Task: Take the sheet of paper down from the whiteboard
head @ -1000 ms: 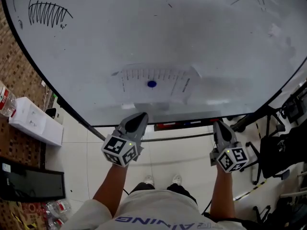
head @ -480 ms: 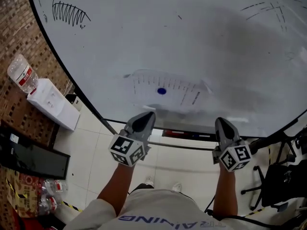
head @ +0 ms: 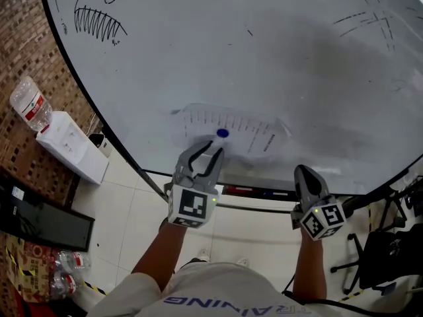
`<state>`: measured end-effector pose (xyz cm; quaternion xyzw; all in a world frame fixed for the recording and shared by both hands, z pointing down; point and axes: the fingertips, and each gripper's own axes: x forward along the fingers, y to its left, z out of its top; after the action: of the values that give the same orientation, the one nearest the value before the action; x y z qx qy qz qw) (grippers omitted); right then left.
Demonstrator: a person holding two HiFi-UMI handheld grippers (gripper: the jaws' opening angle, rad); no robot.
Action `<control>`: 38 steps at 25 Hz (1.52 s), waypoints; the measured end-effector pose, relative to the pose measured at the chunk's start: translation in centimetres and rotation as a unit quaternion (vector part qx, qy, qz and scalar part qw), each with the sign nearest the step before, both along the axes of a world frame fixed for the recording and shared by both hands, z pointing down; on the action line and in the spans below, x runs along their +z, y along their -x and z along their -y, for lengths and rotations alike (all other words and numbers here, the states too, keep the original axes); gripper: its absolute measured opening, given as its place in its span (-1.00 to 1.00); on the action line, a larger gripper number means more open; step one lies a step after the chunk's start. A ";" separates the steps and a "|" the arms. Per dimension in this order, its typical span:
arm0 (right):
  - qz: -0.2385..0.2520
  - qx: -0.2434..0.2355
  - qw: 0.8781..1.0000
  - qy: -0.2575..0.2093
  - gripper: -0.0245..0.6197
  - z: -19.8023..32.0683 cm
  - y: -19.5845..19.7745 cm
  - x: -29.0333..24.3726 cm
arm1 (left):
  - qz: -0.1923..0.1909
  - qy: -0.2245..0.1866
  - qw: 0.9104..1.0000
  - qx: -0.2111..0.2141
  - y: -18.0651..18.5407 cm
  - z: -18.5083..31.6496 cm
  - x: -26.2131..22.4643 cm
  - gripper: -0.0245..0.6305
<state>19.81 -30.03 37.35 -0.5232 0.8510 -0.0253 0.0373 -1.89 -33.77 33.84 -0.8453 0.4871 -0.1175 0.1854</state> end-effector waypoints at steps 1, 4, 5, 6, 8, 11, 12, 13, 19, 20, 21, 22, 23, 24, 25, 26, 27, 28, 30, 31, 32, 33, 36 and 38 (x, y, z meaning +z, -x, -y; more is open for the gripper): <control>0.000 -0.002 1.000 -0.001 -0.91 -0.1 0.1 -0.1 | 0.016 -0.010 1.000 -0.005 -0.5 0.2 -0.2 -0.54; -0.003 -0.007 1.000 -0.004 -0.91 -0.2 0.4 -0.3 | 0.058 -0.027 0.998 -0.020 -1.3 1.0 -0.5 -0.41; -0.004 -0.008 1.000 -0.006 -0.91 -0.3 0.5 -0.4 | 0.065 -0.027 0.997 -0.024 -1.4 1.3 -0.5 -0.40; -0.004 -0.009 1.000 -0.007 -0.91 -0.4 0.6 -0.5 | 0.066 -0.025 0.997 -0.027 -1.5 1.6 -0.5 -0.40; -0.005 -0.013 1.000 -0.010 -0.91 -0.6 0.8 -0.7 | 0.064 -0.018 0.997 -0.031 -1.6 1.9 -0.5 -0.40; -0.005 -0.017 1.000 -0.013 -0.91 -0.7 1.0 -1.0 | 0.064 -0.014 0.997 -0.034 -1.8 2.1 -0.3 -0.42; -0.005 -0.018 1.000 -0.014 -0.91 -0.7 1.1 -1.2 | 0.062 -0.014 0.997 -0.036 -1.7 2.3 -0.3 -0.44; -0.006 -0.020 1.000 -0.015 -0.91 -0.8 1.2 -1.3 | 0.062 -0.015 0.997 -0.039 -1.6 2.4 -0.4 -0.47; -0.007 -0.030 0.999 -0.018 -0.91 -0.8 2.0 -1.6 | 0.069 -0.020 0.996 -0.053 -1.5 2.8 -0.4 -0.50; -0.008 -0.032 0.999 -0.020 -0.91 -0.8 2.2 -1.8 | 0.070 -0.022 0.996 -0.054 -1.5 2.8 -0.4 -0.50; -0.010 -0.033 0.999 -0.022 -0.91 -0.7 2.3 -1.9 | 0.071 -0.023 0.996 -0.056 -1.5 2.8 -0.4 -0.50; -0.013 -0.035 0.999 -0.025 -0.91 -0.6 2.4 -2.2 | 0.073 -0.024 0.995 -0.057 -1.5 2.8 -0.4 -0.49; -0.016 -0.035 0.999 -0.028 -0.91 -0.6 2.5 -2.4 | 0.076 -0.025 0.995 -0.057 -1.5 2.8 -0.4 -0.50; -0.020 -0.035 0.999 -0.031 -0.91 -0.5 2.6 -2.6 | 0.079 -0.025 0.995 -0.057 -1.6 2.8 -0.4 -0.50; -0.027 -0.035 0.998 -0.035 -0.91 -0.4 2.8 -2.8 | 0.080 -0.026 0.995 -0.057 -1.6 2.8 -0.3 -0.54; -0.036 -0.034 0.998 -0.038 -0.91 -0.3 2.9 -3.0 | 0.078 -0.025 0.995 -0.054 -1.6 2.8 -0.3 -0.54; -0.044 -0.033 0.998 -0.041 -0.91 -0.2 3.0 -3.2 | 0.073 -0.022 0.996 -0.050 -1.6 2.8 -0.2 -0.54; -0.051 -0.030 0.997 -0.044 -0.91 -0.1 3.0 -3.4 | 0.066 -0.019 0.997 -0.046 -1.6 2.8 -0.2 -0.54; -0.071 -0.021 0.996 -0.053 -0.91 0.2 2.9 -3.9 | 0.053 -0.013 0.998 -0.038 -1.6 2.7 -0.3 -0.54; -0.092 -0.014 0.994 -0.061 -0.91 0.4 2.8 -4.2 | 0.048 -0.011 0.998 -0.034 -1.6 2.7 -0.3 -0.54; -0.124 -0.004 0.990 -0.072 -0.91 0.5 2.8 -4.7 | 0.043 -0.008 0.999 -0.029 -1.6 2.7 -0.2 -0.54; -0.164 0.004 0.983 -0.084 -0.88 0.7 3.0 -5.3 | 0.038 -0.005 0.999 -0.024 -1.6 2.7 -0.1 -0.54; -0.275 0.022 0.954 -0.121 -0.56 1.5 4.2 -7.8 | 0.023 -0.002 1.000 -0.017 -1.6 2.7 0.0 -0.54; -0.320 0.035 0.935 -0.146 -0.53 1.9 4.8 -9.4 | 0.011 0.001 1.000 -0.011 -1.6 2.7 -0.1 -0.54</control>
<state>14.97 -31.94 27.98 -0.5216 0.7936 0.2694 -0.1599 -0.32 -36.46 33.78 -0.8386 0.4942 -0.1294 0.1888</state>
